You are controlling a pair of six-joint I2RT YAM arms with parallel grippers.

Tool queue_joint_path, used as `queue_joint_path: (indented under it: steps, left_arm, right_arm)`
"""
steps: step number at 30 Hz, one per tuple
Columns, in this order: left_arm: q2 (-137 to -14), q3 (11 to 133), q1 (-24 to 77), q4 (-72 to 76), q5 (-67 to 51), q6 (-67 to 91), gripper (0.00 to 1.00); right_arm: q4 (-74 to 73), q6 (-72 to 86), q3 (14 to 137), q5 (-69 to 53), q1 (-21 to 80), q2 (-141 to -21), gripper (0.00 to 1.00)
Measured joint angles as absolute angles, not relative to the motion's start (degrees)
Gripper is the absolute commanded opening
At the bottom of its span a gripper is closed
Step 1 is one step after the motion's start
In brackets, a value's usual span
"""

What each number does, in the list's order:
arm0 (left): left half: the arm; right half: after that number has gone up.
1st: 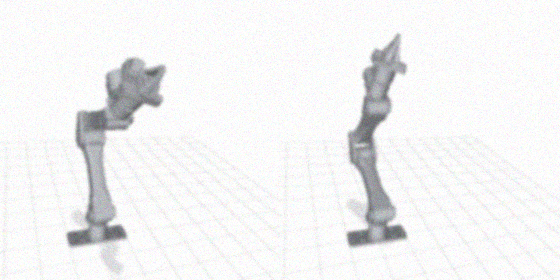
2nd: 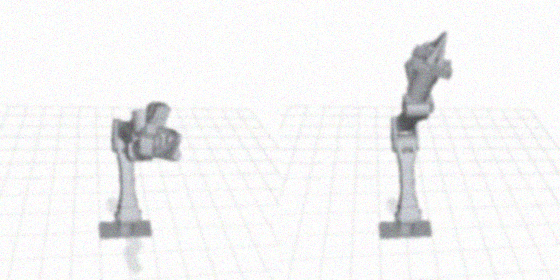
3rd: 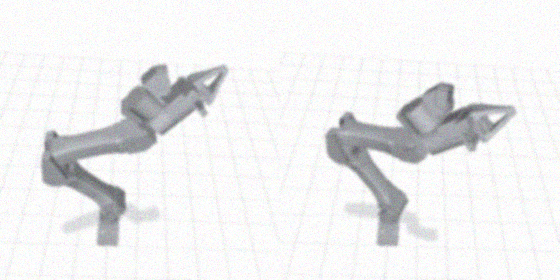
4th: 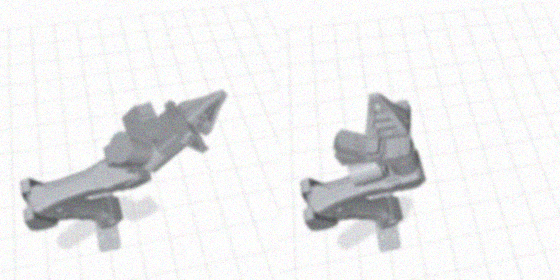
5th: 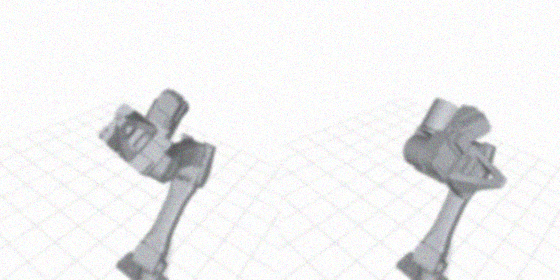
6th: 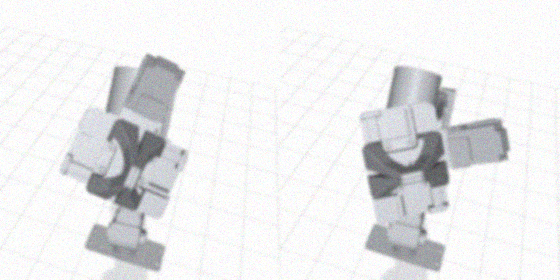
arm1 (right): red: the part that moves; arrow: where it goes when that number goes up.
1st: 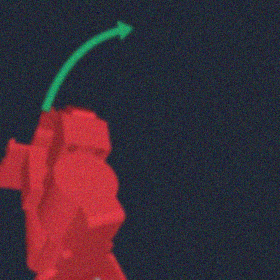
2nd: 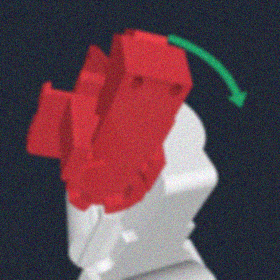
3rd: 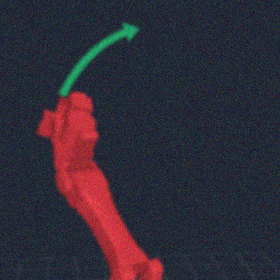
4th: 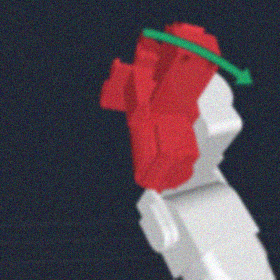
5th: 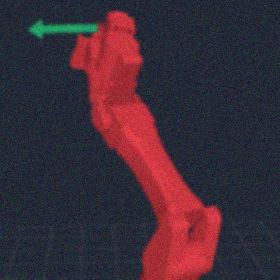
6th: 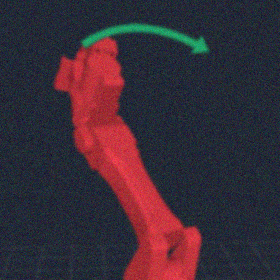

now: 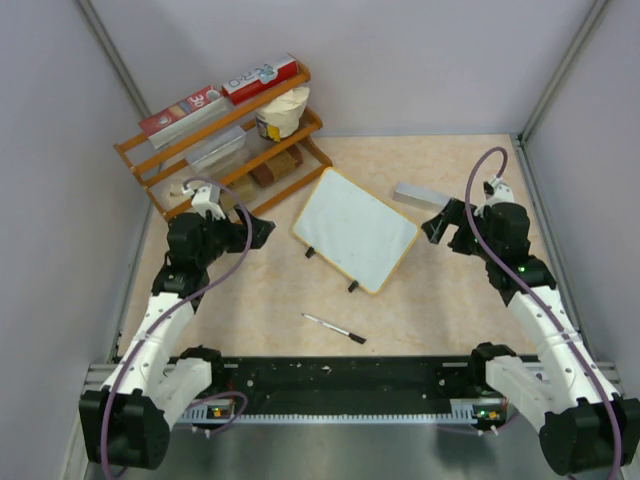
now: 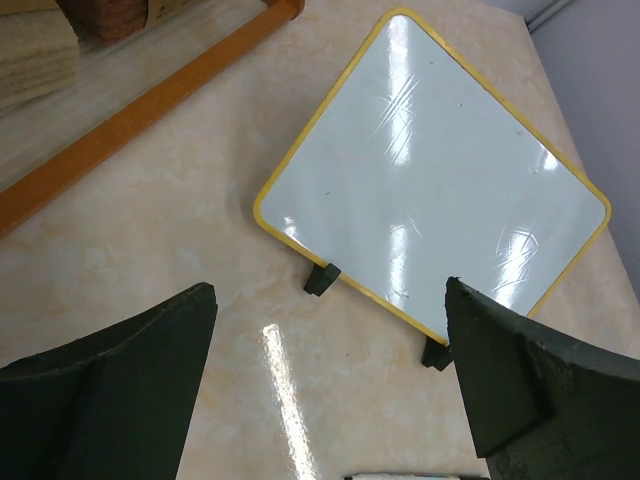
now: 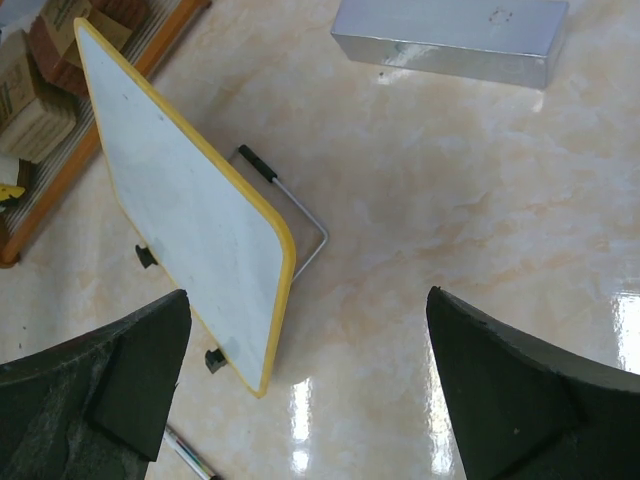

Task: Write a sentence on the whiteboard
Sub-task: Adjust the whiteboard at the center of the board.

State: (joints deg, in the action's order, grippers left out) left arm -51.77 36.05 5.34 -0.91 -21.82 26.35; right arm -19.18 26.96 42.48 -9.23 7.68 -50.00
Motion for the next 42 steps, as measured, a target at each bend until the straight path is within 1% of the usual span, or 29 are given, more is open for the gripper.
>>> queue_joint_path:
  steps: [4, 8, 10, 11, 14, 15, 16, 18, 19, 22, 25, 26, 29, 35, 37, 42]
  left_arm:
    - [-53.4, 36.1, 5.3, -0.8, -24.6, 24.2, 0.99]
    - [-59.3, 36.1, 5.9, -0.4, -29.5, 22.7, 0.99]
    - [-63.2, 36.1, 7.4, -0.4, -30.8, 22.1, 0.97]
    - [-65.1, 36.1, 8.8, -0.3, -31.1, 22.0, 0.94]
    - [-71.2, 37.2, 14.3, -0.6, -31.9, 21.4, 0.79]
    - [-73.1, 37.8, 15.7, -0.7, -32.2, 21.6, 0.72]
    - [-75.5, 38.6, 17.5, -0.5, -32.6, 21.7, 0.57]
    - [-78.7, 38.9, 20.1, 0.6, -33.3, 22.6, 0.47]
    - [-80.6, 38.9, 21.0, 1.6, -33.7, 23.2, 0.4]
    - [-83.6, 38.9, 24.3, 3.6, -33.5, 25.0, 0.27]
    - [-86.9, 38.9, 26.9, 6.3, -32.9, 26.5, 0.18]
    - [-88.2, 38.9, 27.7, 7.2, -32.7, 27.0, 0.13]
    - [-91.9, 38.9, 29.0, 8.8, -32.1, 27.9, 0.09]
    - [-98.3, 39.5, 31.2, 13.9, -32.1, 29.9, 0.06]
    - [-99.9, 40.0, 32.7, 16.3, -32.2, 30.7, 0.0]
    - [-103.7, 42.5, 38.5, 21.9, -31.2, 33.2, 0.0]
  right_arm:
    - [-20.5, 26.7, 42.5, -9.8, 7.7, -50.0, 0.99]
    - [-21.0, 26.6, 42.5, -10.2, 7.7, -50.0, 0.99]
    - [-21.1, 26.6, 42.5, -10.3, 7.7, -50.1, 0.99]
    - [-21.3, 26.5, 42.5, -10.3, 7.7, -50.1, 0.99]
    - [-22.3, 26.1, 42.5, -10.4, 7.7, -50.1, 0.99]
    - [-22.6, 26.1, 42.5, -10.4, 7.7, -50.1, 0.99]
    - [-23.0, 26.0, 42.5, -10.4, 7.7, -50.0, 0.99]
    - [-23.7, 26.0, 42.5, -10.4, 7.7, -49.7, 0.99]
    - [-23.9, 26.0, 42.5, -10.4, 7.7, -49.4, 0.99]
    - [-24.3, 26.1, 42.5, -10.4, 7.7, -48.4, 0.99]
    - [-24.8, 26.2, 42.4, -10.5, 7.7, -47.7, 0.99]
    - [-25.0, 26.2, 42.4, -10.5, 7.7, -47.5, 0.99]
    - [-25.3, 26.2, 42.4, -10.5, 7.7, -46.9, 0.99]
    - [-26.2, 26.2, 42.4, -10.4, 7.7, -45.5, 0.99]
    - [-26.5, 26.2, 42.4, -10.4, 7.7, -45.1, 0.99]
    - [-27.4, 26.1, 42.4, -10.1, 7.7, -44.2, 0.99]
